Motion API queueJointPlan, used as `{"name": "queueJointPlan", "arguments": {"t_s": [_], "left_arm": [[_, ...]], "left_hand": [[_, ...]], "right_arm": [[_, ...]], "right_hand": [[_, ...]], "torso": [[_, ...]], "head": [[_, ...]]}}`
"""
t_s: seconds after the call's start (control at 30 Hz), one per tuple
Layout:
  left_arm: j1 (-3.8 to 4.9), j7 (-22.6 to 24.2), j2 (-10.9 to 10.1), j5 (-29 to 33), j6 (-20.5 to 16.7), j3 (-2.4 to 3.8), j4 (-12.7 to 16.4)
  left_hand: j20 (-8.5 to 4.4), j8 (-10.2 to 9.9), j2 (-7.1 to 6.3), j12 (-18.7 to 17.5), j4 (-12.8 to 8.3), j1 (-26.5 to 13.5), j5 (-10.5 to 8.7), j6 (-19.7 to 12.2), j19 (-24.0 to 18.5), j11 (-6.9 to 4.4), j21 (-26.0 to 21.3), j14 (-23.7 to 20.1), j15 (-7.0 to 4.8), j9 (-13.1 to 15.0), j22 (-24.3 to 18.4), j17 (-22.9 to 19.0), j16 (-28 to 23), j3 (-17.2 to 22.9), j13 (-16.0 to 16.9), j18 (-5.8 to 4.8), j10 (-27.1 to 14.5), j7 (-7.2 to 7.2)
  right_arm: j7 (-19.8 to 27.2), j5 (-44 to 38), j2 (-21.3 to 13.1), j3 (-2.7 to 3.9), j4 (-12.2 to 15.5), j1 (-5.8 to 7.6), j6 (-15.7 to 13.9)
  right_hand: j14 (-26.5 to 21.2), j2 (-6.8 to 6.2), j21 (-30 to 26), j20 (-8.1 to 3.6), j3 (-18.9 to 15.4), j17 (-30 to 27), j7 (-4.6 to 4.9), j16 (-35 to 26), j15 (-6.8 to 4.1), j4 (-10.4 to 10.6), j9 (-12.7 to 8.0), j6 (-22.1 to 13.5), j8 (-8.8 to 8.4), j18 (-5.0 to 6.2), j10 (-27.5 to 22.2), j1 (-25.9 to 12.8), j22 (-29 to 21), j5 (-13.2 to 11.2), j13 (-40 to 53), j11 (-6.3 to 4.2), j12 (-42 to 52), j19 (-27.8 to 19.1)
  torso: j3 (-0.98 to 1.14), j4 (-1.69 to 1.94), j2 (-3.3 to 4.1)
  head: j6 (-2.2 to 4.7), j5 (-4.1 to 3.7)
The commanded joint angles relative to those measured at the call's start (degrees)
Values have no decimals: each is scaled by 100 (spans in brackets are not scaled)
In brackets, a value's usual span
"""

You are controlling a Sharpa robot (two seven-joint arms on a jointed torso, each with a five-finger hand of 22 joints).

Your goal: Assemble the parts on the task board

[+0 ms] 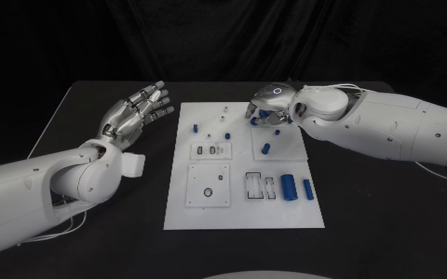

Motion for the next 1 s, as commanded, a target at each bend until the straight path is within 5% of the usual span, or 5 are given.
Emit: {"name": "queueJointPlan", "arguments": {"t_s": [0.03, 0.53, 1.0], "left_arm": [[14, 659, 12, 30, 111, 5, -3], [13, 640, 43, 30, 163, 5, -58], [13, 618, 54, 24, 191, 4, -85]], "left_hand": [[-4, 36, 1, -29, 0, 48, 43, 9, 53, 44, 30, 40, 15, 8, 10, 9, 42, 11, -2, -64, 10, 34], [-5, 48, 13, -35, 4, 101, 230, 36, 80, 39, 61, 98, 45, 9, 14, 16, 103, 13, -2, -97, 15, 75], [-6, 73, 18, -44, 3, 149, 414, 111, 93, 14, 82, 108, 56, 17, 12, 16, 115, 21, -2, -126, 21, 144]], "right_arm": [[-36, -15, 13, 4, -28, -25, -86], [-55, -15, 19, 4, -59, -74, -3], [-36, -15, 78, 4, -162, -150, -67]], "right_hand": [[16, -26, 31, 37, 45, 15, 6, 35, 17, -6, 7, 47, 24, -109, 55, -32, 15, -31, 10, 2, 32, 16], [6, -70, 64, 50, 196, 37, 28, 51, 28, 1, 21, 89, -3, -115, 355, -47, 95, -4, 28, 16, 69, 11], [-19, -92, 64, -8, 550, 20, 255, 27, -46, -142, 231, 540, 195, -109, 754, 67, 159, 89, -22, -109, 2, -18]], "torso": [[1, 0, 1], [2, 1, 10], [3, -1, 11]], "head": [[-29, 9], [-99, 24], [-137, 43]]}}
